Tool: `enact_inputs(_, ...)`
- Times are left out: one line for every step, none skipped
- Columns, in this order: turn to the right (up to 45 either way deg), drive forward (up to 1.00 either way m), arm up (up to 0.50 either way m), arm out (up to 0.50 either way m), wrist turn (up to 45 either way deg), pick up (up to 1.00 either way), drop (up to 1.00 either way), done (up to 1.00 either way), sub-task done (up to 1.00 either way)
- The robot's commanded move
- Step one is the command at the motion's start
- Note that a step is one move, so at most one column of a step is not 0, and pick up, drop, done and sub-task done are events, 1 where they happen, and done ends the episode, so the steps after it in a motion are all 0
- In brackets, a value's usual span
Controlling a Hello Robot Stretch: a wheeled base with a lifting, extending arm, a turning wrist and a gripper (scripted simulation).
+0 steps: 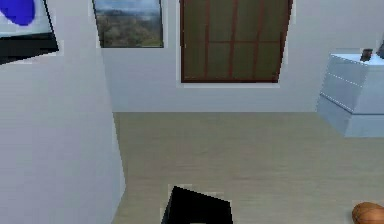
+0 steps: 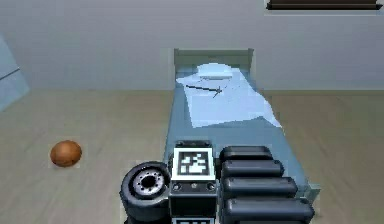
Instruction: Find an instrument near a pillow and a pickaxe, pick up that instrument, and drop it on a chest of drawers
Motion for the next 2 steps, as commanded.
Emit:
enact_inputs(0.0,0.50,0.00,0.00,0.0,0.00,0.00,0.00,0.00)
enact_inputs(36.0,0.00,0.00,0.00,0.0,0.00,0.00,0.00,0.00)
